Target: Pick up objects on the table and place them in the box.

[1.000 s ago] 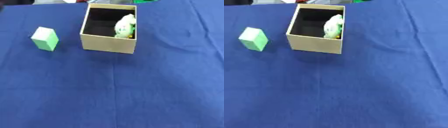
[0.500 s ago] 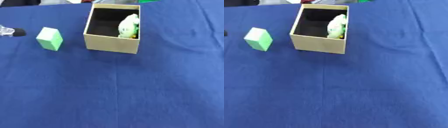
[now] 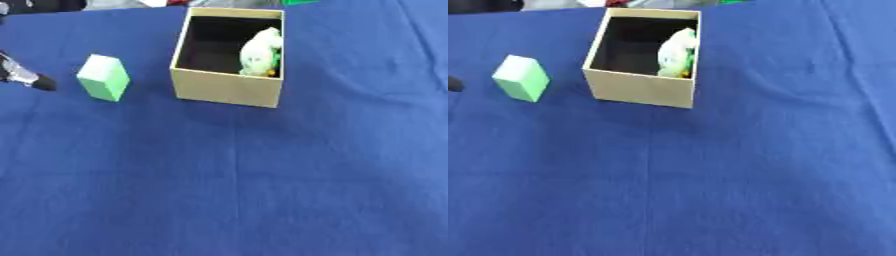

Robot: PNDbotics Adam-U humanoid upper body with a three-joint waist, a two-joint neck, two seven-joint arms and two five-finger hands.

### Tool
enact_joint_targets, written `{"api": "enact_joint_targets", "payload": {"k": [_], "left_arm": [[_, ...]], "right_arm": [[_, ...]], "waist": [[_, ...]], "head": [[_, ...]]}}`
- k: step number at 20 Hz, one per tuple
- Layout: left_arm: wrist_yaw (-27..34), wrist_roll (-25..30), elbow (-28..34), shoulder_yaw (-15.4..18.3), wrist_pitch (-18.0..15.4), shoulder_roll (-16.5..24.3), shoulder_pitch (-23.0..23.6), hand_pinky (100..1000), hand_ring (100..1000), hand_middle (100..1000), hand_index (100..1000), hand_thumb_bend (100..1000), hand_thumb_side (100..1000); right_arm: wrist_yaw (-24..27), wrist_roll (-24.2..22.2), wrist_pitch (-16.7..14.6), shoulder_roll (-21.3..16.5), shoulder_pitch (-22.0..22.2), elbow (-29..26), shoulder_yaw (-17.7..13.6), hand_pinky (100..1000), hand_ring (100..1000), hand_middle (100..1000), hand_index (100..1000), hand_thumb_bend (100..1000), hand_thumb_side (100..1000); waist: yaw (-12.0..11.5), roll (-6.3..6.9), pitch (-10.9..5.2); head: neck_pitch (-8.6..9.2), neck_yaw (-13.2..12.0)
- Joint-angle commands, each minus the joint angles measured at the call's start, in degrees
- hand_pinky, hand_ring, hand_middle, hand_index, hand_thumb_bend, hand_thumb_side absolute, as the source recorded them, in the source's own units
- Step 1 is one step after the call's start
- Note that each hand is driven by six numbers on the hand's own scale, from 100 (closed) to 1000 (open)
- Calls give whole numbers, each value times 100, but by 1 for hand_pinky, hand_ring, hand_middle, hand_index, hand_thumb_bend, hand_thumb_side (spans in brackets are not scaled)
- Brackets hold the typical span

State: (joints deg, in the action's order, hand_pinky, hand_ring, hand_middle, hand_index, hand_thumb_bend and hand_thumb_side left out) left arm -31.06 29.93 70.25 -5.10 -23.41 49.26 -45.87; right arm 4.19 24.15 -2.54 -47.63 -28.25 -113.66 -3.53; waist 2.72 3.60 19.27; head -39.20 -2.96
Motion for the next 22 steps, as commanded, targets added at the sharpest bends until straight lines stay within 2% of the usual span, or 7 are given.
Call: {"api": "enact_joint_targets", "payload": {"k": [1, 7, 11, 17, 22], "left_arm": [[-95, 284, -183, -29, -91, 38, -251, 900, 904, 887, 982, 840, 577], [-209, 812, -596, -133, -161, -227, -588, 905, 908, 900, 995, 746, 535], [-347, 1056, -747, -164, -164, -341, -704, 908, 912, 904, 1000, 717, 514], [-693, 1199, -866, -180, -233, -443, -843, 929, 944, 921, 1000, 712, 496], [-1019, 1250, -864, -221, -346, -493, -951, 936, 958, 930, 999, 654, 461]], "right_arm": [[48, 4, 27, -94, -50, -93, -90, 764, 646, 690, 805, 100, 817], [69, -9, 57, -27, -80, -93, -86, 765, 640, 687, 801, 100, 825], [85, -29, 76, 20, -102, -93, -83, 765, 637, 685, 799, 100, 830], [125, -63, 110, 95, -141, -93, -76, 764, 630, 682, 798, 100, 838], [166, -56, 142, 156, -167, -93, -82, 763, 625, 679, 796, 100, 846]], "waist": [[12, -13, -102], [57, -5, -59], [80, 10, -31], [110, 29, 6], [150, 50, 41]], "head": [[70, -34], [125, -85], [147, -107], [184, -132], [215, -167]]}}
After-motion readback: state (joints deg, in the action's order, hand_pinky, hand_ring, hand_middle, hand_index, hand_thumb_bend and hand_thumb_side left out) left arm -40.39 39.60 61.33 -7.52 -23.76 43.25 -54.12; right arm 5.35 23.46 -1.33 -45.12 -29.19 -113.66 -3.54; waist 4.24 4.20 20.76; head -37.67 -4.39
